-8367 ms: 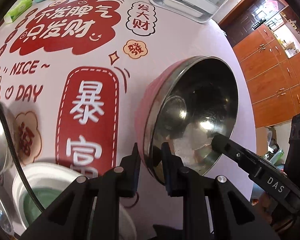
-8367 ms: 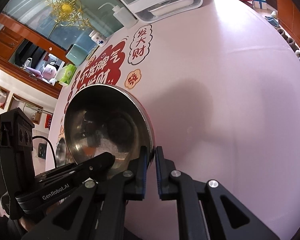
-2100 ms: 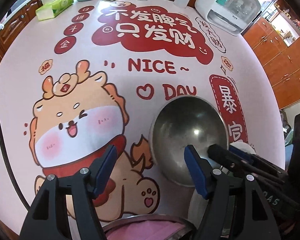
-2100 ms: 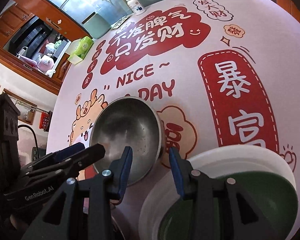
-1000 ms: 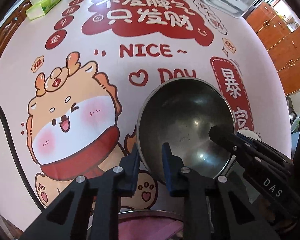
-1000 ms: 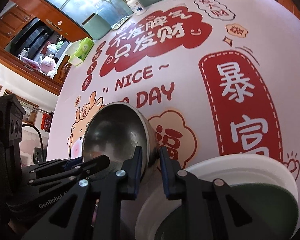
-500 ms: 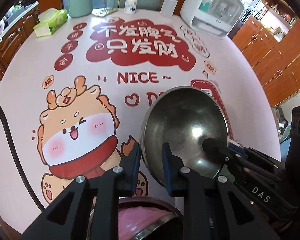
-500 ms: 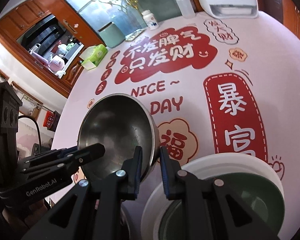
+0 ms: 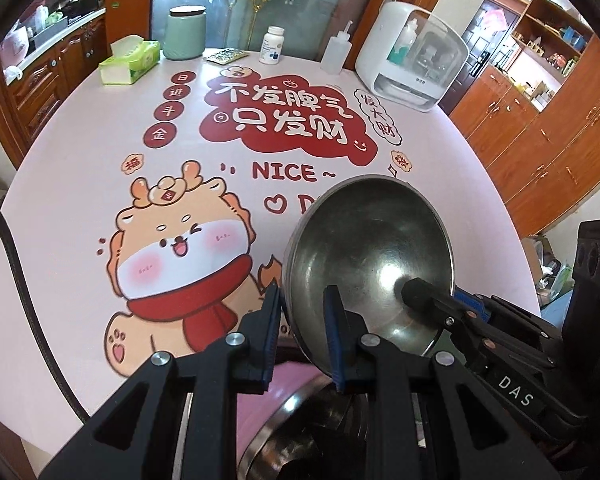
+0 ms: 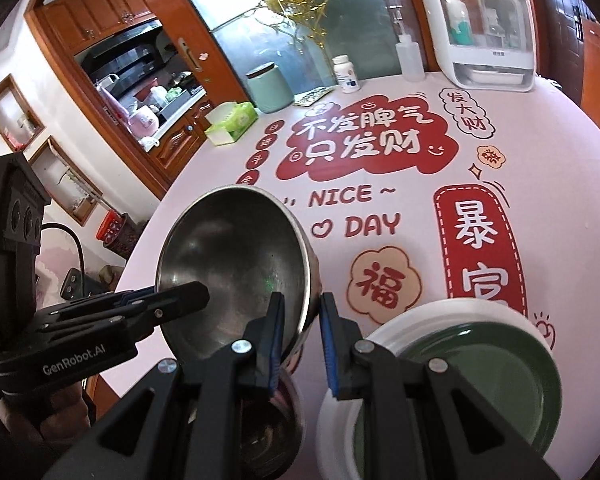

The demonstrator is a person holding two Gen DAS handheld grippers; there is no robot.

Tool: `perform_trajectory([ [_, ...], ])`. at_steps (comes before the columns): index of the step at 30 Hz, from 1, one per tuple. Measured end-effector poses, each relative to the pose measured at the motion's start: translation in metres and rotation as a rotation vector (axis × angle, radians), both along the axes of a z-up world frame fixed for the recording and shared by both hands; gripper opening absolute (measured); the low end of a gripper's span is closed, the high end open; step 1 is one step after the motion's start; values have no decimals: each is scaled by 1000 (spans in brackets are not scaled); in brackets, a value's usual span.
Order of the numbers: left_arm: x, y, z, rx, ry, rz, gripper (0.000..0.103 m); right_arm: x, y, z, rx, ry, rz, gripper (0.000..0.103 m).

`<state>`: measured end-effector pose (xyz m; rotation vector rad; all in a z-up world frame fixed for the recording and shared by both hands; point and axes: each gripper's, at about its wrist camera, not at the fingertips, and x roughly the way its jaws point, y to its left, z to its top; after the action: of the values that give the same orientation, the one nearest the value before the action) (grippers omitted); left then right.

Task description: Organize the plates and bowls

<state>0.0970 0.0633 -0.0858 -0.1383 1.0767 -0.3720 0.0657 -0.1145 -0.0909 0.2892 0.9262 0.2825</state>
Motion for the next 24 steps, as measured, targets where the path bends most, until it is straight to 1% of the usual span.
perform_trajectory([
  [8,-27,19,6,-22,-24,-7,20,-28,16,5,2,-14,-5,17],
  [16,-47,23,11,-20,-48,-46,20,-51,20,5,8,-7,-35,17],
  [24,-62,23,8,-21,-36,-83,20,-68,22,0,15,20,-64,17],
])
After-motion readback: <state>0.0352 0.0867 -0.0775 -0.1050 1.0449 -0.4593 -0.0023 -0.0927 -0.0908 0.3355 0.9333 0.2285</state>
